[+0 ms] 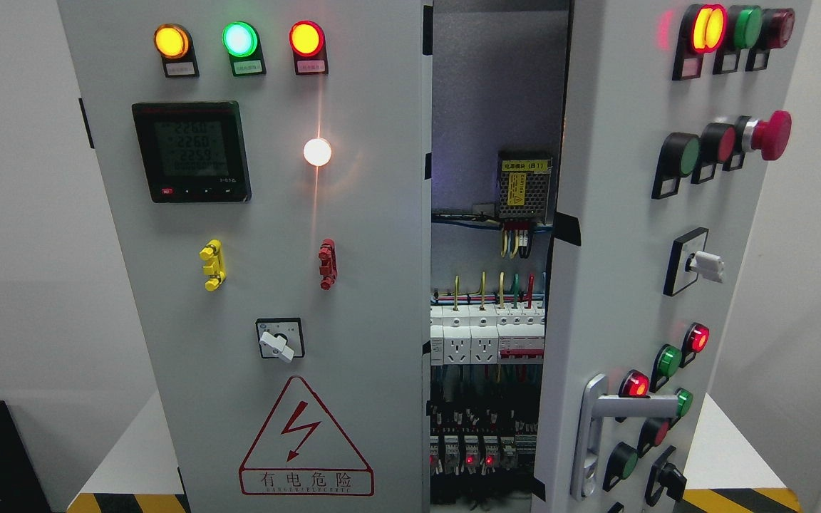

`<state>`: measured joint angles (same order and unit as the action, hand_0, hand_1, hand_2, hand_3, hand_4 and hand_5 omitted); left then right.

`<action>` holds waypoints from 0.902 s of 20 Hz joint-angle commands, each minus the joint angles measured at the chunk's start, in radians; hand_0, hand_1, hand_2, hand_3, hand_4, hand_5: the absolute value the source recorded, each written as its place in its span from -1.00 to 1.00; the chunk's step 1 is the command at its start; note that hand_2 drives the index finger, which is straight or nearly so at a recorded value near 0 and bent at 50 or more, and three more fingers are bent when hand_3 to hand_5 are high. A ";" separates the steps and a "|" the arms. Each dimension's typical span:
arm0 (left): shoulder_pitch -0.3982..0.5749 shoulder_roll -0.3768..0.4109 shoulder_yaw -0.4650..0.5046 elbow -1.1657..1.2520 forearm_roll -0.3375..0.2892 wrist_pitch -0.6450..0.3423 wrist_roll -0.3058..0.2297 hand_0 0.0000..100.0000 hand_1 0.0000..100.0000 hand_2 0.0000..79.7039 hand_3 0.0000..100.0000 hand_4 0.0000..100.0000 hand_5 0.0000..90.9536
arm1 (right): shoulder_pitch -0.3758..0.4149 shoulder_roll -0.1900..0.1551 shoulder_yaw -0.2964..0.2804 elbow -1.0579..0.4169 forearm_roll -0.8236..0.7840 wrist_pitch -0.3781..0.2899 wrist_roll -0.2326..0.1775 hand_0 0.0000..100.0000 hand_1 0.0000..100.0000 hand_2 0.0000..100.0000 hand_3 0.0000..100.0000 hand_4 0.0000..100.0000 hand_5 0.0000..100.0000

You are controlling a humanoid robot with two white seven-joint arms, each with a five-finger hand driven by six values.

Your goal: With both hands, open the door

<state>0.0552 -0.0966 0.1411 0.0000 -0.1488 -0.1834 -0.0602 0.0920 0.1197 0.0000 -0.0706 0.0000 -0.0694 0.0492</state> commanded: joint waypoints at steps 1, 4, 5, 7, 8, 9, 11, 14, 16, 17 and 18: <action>0.000 0.000 0.000 0.008 0.000 -0.001 0.000 -1.00 -1.00 -1.00 -1.00 -1.00 -1.00 | 0.000 0.000 0.003 0.000 0.009 0.000 0.000 -0.62 -1.00 -1.00 -1.00 -1.00 -1.00; 0.000 0.000 0.000 0.008 0.000 -0.001 0.000 -1.00 -1.00 -1.00 -1.00 -1.00 -1.00 | 0.000 0.000 0.003 0.000 0.009 0.000 0.000 -0.62 -1.00 -1.00 -1.00 -1.00 -1.00; 0.000 0.000 0.000 0.008 0.000 -0.001 0.000 -1.00 -1.00 -1.00 -1.00 -1.00 -1.00 | 0.000 0.000 0.003 0.000 0.009 0.000 0.000 -0.62 -1.00 -1.00 -1.00 -1.00 -1.00; 0.000 0.000 0.000 0.008 0.000 -0.001 0.000 -1.00 -1.00 -1.00 -1.00 -1.00 -1.00 | 0.000 0.000 0.003 0.000 0.009 0.000 0.000 -0.62 -1.00 -1.00 -1.00 -1.00 -1.00; 0.000 0.000 0.000 0.008 0.000 -0.001 0.000 -1.00 -1.00 -1.00 -1.00 -1.00 -1.00 | 0.000 0.000 0.003 0.000 0.009 0.000 0.000 -0.62 -1.00 -1.00 -1.00 -1.00 -1.00; 0.000 0.000 0.000 0.008 0.000 -0.001 0.000 -1.00 -1.00 -1.00 -1.00 -1.00 -1.00 | 0.000 0.000 0.003 0.000 0.009 0.000 0.000 -0.62 -1.00 -1.00 -1.00 -1.00 -1.00; 0.000 0.000 0.000 0.006 0.002 -0.002 0.000 -1.00 -1.00 -1.00 -1.00 -1.00 -1.00 | 0.000 0.000 0.003 0.000 0.009 0.000 0.000 -0.62 -1.00 -1.00 -1.00 -1.00 -1.00; 0.003 0.003 0.000 0.005 -0.002 -0.004 -0.003 -1.00 -1.00 -1.00 -1.00 -1.00 -1.00 | 0.000 0.000 0.003 0.000 0.009 0.000 0.000 -0.62 -1.00 -1.00 -1.00 -1.00 -1.00; 0.006 0.008 -0.005 0.005 0.005 -0.004 -0.003 -1.00 -1.00 -1.00 -1.00 -1.00 -1.00 | 0.000 0.000 0.003 0.000 0.009 0.000 0.000 -0.62 -1.00 -1.00 -1.00 -1.00 -1.00; 0.005 0.005 -0.008 -0.011 0.006 -0.005 -0.003 -1.00 -1.00 -1.00 -1.00 -1.00 -1.00 | 0.000 0.000 0.003 0.000 0.009 0.000 0.000 -0.62 -1.00 -1.00 -1.00 -1.00 -1.00; 0.006 0.005 -0.006 -0.056 0.006 -0.005 -0.003 -1.00 -1.00 -1.00 -1.00 -1.00 -1.00 | 0.000 0.000 0.005 0.000 0.009 0.000 0.000 -0.62 -1.00 -1.00 -1.00 -1.00 -1.00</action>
<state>0.0582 -0.0952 0.1404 -0.0027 -0.1464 -0.1829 -0.0620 0.0920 0.1197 0.0000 -0.0706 0.0000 -0.0694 0.0492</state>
